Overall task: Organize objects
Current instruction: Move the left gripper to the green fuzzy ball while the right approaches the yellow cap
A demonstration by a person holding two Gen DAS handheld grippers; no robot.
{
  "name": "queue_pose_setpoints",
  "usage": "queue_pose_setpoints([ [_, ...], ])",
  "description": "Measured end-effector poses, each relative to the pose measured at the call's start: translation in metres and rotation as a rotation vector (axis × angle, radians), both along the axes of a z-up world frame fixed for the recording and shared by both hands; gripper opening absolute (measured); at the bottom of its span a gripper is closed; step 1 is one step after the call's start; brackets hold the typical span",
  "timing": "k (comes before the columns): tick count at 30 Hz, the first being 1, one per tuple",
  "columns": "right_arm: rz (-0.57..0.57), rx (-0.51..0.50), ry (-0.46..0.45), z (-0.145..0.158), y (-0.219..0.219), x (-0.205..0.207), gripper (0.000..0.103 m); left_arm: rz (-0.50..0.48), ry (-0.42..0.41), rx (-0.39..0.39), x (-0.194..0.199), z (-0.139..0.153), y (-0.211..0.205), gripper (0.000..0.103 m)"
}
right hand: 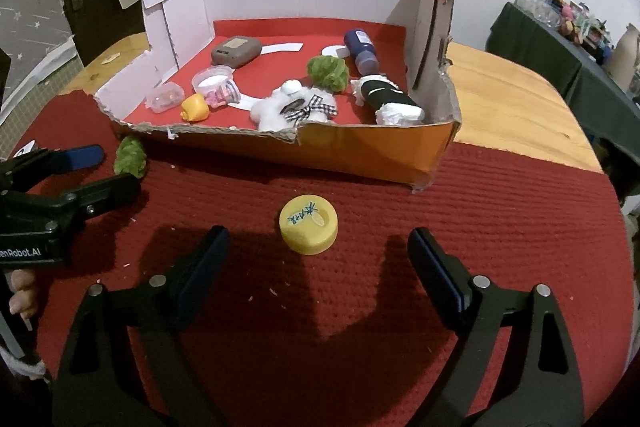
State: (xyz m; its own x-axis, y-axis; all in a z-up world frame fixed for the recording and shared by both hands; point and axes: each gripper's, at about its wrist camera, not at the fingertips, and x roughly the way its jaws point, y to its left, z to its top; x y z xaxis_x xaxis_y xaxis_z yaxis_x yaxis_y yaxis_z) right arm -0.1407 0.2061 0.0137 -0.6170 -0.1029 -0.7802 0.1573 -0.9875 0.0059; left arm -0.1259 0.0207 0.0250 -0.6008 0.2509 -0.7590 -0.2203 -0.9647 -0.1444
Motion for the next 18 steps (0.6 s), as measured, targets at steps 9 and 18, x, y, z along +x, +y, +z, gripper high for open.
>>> queue_pose_setpoints([
  [9,0.004,0.005,-0.026,-0.003,-0.001,-0.006,0.087,-0.008,-0.005,0.002,-0.003,-0.003,0.001,0.087],
  [18,0.012,0.009,-0.037,-0.004,-0.003,-0.011,0.084,-0.021,0.001,0.008,-0.004,-0.003,0.001,0.079],
])
